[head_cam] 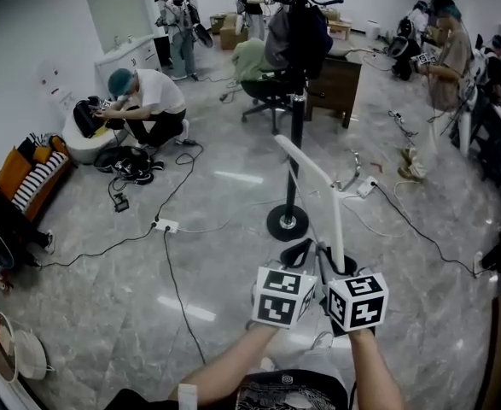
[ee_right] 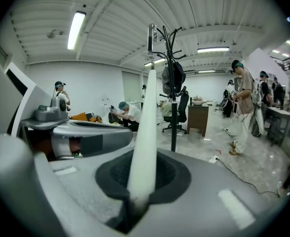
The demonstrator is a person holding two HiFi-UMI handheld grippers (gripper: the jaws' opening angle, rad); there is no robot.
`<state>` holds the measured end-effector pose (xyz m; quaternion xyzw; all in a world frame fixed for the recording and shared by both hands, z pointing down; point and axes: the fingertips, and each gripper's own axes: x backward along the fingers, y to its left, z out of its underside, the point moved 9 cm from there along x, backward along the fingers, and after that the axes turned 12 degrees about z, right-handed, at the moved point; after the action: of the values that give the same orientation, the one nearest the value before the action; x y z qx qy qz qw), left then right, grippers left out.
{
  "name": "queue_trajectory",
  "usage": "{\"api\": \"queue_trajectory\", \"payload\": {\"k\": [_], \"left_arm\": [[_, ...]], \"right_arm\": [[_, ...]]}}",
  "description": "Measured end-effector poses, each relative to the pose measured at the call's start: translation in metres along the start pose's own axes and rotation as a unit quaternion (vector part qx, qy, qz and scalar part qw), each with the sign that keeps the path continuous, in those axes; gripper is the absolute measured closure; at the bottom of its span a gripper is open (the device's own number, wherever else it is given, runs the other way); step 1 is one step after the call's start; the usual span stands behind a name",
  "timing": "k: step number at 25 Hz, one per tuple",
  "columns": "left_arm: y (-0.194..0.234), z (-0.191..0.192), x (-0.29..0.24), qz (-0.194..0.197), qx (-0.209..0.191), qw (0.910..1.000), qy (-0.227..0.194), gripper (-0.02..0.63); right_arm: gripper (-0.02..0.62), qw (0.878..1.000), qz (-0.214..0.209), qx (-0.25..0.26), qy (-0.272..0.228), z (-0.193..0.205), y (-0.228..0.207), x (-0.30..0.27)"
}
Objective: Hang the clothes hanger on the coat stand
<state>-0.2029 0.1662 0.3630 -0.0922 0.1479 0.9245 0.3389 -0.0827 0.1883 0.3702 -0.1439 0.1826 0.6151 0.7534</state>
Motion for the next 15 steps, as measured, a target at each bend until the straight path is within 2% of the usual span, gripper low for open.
{"api": "queue_trajectory", "payload": {"k": [7, 15], "left_arm": [[-0.001, -0.008, -0.045, -0.011, -0.003, 0.9999, 0.005, 0.600], [-0.012, -0.028, -0.128, -0.013, -0.004, 0.9999, 0.006, 0.600]], "right_arm": [[0.560, 1.000, -0.005, -0.003, -0.003, -0.004, -0.044, -0.022], [0.560, 1.000, -0.007, -0.001, -0.003, -0.016, -0.124, -0.055]]}}
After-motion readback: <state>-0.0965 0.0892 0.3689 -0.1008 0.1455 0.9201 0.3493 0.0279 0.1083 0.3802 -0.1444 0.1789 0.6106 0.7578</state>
